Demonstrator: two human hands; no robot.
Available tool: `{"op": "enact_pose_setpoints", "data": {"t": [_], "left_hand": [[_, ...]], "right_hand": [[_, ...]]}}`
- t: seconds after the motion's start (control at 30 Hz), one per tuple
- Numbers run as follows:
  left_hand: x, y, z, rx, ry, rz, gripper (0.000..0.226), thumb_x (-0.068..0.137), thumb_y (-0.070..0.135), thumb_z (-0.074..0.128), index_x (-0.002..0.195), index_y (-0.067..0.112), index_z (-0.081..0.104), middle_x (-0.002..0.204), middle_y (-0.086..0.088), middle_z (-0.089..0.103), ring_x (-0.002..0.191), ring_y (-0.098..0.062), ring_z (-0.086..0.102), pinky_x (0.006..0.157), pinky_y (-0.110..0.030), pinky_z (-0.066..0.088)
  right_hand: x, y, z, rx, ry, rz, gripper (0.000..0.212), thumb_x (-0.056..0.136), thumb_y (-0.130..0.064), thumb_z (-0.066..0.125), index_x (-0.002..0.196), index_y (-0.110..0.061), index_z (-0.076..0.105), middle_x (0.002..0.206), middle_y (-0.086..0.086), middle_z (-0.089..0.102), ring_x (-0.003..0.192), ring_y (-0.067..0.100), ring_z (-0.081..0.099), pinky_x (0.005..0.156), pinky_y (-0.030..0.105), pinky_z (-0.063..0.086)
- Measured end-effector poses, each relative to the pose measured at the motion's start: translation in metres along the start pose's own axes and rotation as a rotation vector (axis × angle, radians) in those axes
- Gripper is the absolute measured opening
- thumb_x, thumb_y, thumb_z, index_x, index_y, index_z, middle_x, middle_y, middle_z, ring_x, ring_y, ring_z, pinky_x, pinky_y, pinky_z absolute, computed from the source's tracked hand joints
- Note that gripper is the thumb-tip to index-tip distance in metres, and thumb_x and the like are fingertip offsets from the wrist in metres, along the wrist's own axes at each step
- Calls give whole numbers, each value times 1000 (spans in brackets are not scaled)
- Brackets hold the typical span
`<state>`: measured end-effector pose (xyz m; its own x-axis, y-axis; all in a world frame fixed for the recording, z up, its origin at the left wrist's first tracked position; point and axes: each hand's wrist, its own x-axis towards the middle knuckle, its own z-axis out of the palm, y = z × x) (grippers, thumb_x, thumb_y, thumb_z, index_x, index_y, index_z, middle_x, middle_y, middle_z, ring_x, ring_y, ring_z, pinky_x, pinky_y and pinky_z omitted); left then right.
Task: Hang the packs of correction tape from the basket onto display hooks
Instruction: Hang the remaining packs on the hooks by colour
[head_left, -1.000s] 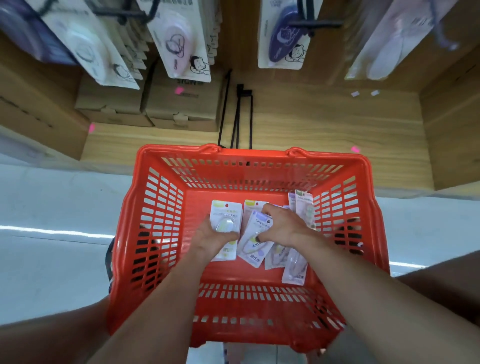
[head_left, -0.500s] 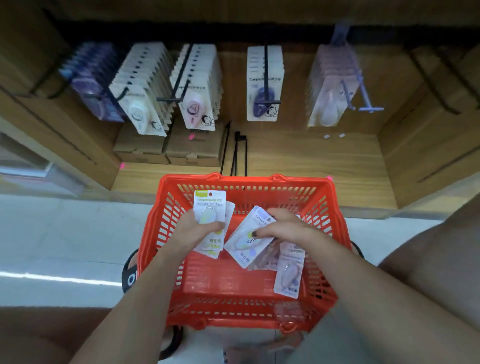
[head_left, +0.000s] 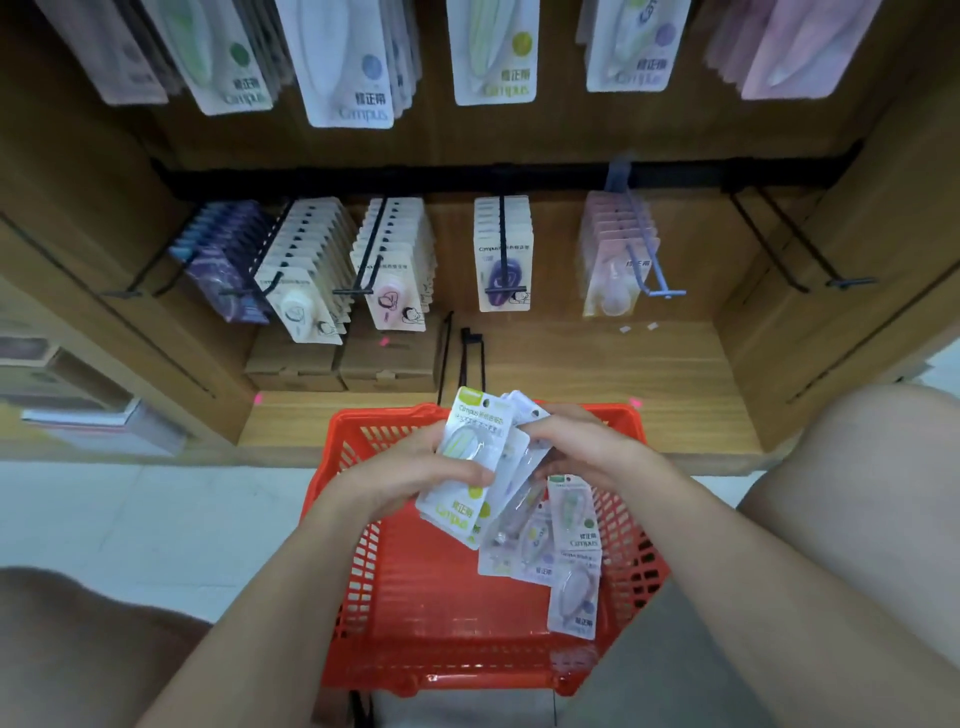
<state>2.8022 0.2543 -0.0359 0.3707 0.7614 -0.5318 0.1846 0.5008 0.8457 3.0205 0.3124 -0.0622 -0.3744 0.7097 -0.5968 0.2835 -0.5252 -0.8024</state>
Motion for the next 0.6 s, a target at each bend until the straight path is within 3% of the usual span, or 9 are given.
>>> {"op": "enact_pose_setpoints", "data": {"t": [0.17, 0.3, 0.47, 0.6], "left_hand": [[-4, -2, 1, -8, -9, 12, 63, 81, 6, 78, 139, 17, 57, 131, -14, 71, 120, -36, 69, 103, -54, 54], [-7, 0, 1, 13, 26, 8, 61, 79, 7, 80, 135, 18, 59, 127, -9, 73, 117, -33, 71, 101, -51, 56], [-9, 9, 0, 84, -36, -41, 60, 82, 6, 83, 136, 22, 60, 127, -6, 74, 116, -28, 72, 99, -48, 57], [-8, 15, -2, 82, 55, 2, 51, 85, 1, 80, 129, 22, 65, 120, -5, 76, 111, -27, 74, 97, -46, 58]], "right_hand": [[1, 5, 3, 106, -4, 51, 30, 88, -13, 72, 116, -1, 76, 111, 20, 77, 97, 31, 75, 89, 43, 58], [1, 8, 5, 155, -43, 104, 28, 92, -12, 69, 116, 0, 76, 113, 20, 77, 114, 36, 72, 106, 49, 55], [1, 1, 6, 140, -37, 140, 26, 93, -10, 64, 115, 1, 74, 110, 19, 78, 109, 34, 74, 104, 50, 56], [-4, -11, 2, 188, -81, 143, 32, 94, -14, 68, 123, -2, 73, 119, 16, 76, 111, 31, 74, 101, 41, 58]]}}
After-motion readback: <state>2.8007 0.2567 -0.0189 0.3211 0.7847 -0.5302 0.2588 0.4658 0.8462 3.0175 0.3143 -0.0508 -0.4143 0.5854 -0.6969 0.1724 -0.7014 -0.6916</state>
